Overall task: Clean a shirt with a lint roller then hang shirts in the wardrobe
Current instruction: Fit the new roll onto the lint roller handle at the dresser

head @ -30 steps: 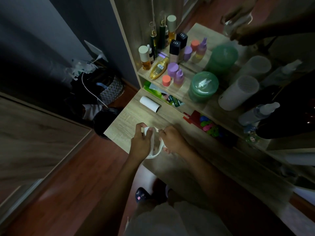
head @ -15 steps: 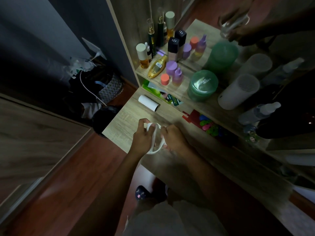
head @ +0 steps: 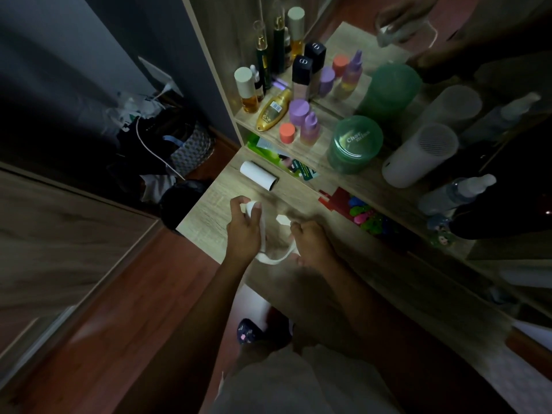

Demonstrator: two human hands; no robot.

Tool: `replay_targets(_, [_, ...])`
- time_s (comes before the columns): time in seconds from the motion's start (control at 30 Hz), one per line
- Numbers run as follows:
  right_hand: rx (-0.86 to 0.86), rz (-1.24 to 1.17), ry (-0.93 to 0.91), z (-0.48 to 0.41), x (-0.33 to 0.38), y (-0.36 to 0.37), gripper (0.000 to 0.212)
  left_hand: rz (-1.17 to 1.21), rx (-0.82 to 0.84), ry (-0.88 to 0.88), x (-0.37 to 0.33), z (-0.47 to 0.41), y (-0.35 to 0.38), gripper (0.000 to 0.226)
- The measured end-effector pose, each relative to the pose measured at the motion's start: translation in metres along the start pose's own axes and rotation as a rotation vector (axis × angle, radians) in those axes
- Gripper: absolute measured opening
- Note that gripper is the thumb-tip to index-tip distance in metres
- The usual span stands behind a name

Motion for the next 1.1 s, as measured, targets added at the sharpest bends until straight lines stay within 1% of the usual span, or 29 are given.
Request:
replay_targets(0.03, [0.004,0.025,-0.036,-0.003,-0.003,-0.002,0.047,-0.005,-0.002,0.005,0.000,-0.002,0.000,0.021])
replay_targets(0.1, [-0.011,0.047,-0.040,-0.010,-0.009,-0.005,0.046,0.002,0.007,0.003,0.000,-0.005,0.002,0.021])
replay_targets(0.23, [-0.005,0.054,-0.002,-0.013,-0.017,-0.004,0.047,0.000,0.049,-0.017,0.002,-0.003,0.005,0.021])
replay_targets(0.33, [0.000,0.137,0.020,-0.019,-0.022,-0.001,0.049,-0.005,0.084,-0.037,0.003,0.001,0.006,0.026])
replay_targets(0.43, [-0.067,0.239,-0.036,-0.038,-0.044,0.005,0.064,-0.003,0.102,-0.067,0.006,0.004,0.007,0.026])
replay_targets(0.47, [-0.082,0.264,-0.045,-0.044,-0.052,0.007,0.065,-0.007,0.108,-0.073,0.007,0.004,0.007,0.026])
replay_targets(0.57, [-0.069,0.321,-0.047,-0.039,-0.049,0.007,0.052,-0.007,0.134,-0.091,0.007,0.004,0.007,0.024])
replay_targets(0.6, [-0.070,0.339,-0.059,-0.039,-0.050,0.007,0.051,-0.009,0.143,-0.097,0.008,0.003,0.007,0.025])
replay_targets(0.77, [-0.099,0.394,-0.089,-0.047,-0.068,0.009,0.072,-0.002,0.188,-0.127,0.010,0.003,0.009,0.031])
replay_targets(0.8, [-0.110,0.412,-0.091,-0.047,-0.069,0.008,0.070,-0.001,0.196,-0.131,0.010,0.003,0.009,0.030])
replay_targets(0.9, [-0.138,0.455,-0.103,-0.044,-0.067,0.004,0.048,0.011,0.206,-0.139,0.006,0.005,0.009,0.031])
replay_targets(0.97, [-0.171,0.454,-0.114,-0.042,-0.063,0.000,0.048,0.010,0.212,-0.133,0.005,0.006,0.009,0.034])
replay_targets(1.03, [-0.190,0.392,-0.155,-0.040,-0.053,-0.004,0.044,0.007,0.218,-0.127,0.005,0.007,0.009,0.040])
replay_targets(1.1, [-0.128,0.235,-0.209,-0.039,-0.039,-0.007,0.031,0.010,0.237,-0.128,0.003,0.007,0.008,0.043])
Point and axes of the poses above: each hand's wrist, its own z-axis away from the middle knuckle, its own y-axis out of the palm, x = y × z, the point moved 1 cm from there along -z, towards the middle knuckle, and after that the axes turned 14 degrees about -z, right-handed, at the moved point
